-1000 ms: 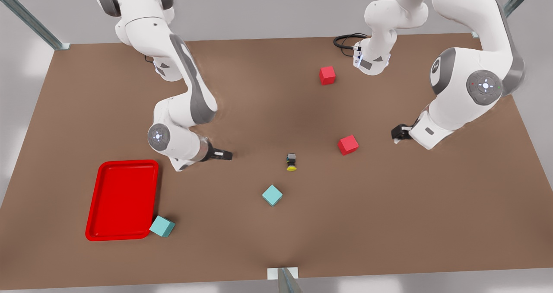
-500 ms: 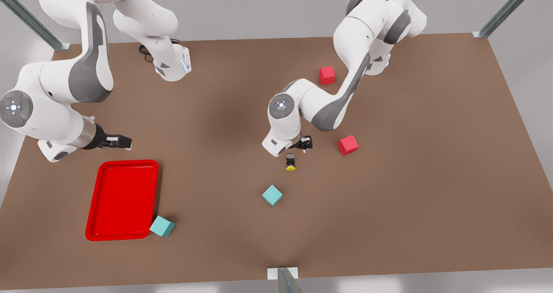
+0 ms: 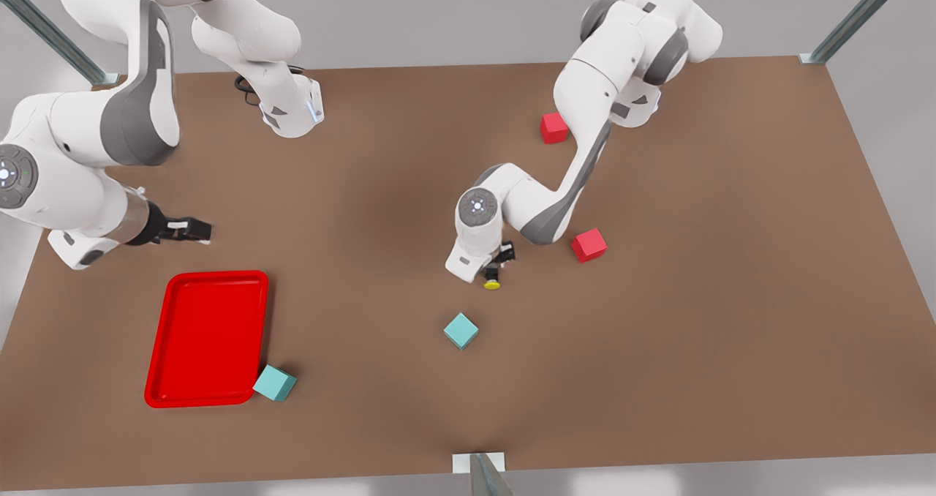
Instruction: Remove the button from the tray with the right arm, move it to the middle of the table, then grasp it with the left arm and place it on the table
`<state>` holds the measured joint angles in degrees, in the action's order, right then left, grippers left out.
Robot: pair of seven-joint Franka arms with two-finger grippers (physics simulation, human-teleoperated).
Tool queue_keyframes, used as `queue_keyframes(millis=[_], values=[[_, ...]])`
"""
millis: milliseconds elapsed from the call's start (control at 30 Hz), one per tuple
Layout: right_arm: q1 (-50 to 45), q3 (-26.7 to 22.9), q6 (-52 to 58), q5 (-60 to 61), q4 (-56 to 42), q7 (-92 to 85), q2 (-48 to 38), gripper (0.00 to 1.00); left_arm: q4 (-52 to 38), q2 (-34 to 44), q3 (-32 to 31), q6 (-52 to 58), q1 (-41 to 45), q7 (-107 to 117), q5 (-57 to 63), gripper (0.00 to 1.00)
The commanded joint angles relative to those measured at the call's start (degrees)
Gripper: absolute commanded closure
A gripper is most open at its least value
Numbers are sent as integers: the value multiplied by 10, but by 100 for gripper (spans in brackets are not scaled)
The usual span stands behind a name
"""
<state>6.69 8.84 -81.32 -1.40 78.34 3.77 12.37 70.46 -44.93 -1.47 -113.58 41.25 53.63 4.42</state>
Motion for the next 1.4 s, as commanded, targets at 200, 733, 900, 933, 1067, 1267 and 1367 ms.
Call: queue_keyframes(millis=[200,733,900,933,1067,1267,1367], values=[[-10,1,-44,-19,-21,-32,18,0,67,-7,0,-91,-2,-14,32,0],[-12,6,-44,-24,-19,-15,24,0,116,-21,0,-119,-1,-27,33,0],[-12,7,-44,-31,-19,-15,24,0,136,-20,-1,-145,-2,-26,32,0],[-12,7,-44,-31,-19,-15,24,0,136,-20,-2,-146,-2,-26,31,0],[-11,7,-44,-31,-19,-15,25,0,135,-30,-2,-161,-4,-32,27,0],[-11,7,-44,-31,-20,-14,23,0,135,-32,-16,-164,-18,-32,25,0],[-11,7,-44,-31,-20,-14,24,0,135,-36,-29,-164,-32,-32,19,0]])
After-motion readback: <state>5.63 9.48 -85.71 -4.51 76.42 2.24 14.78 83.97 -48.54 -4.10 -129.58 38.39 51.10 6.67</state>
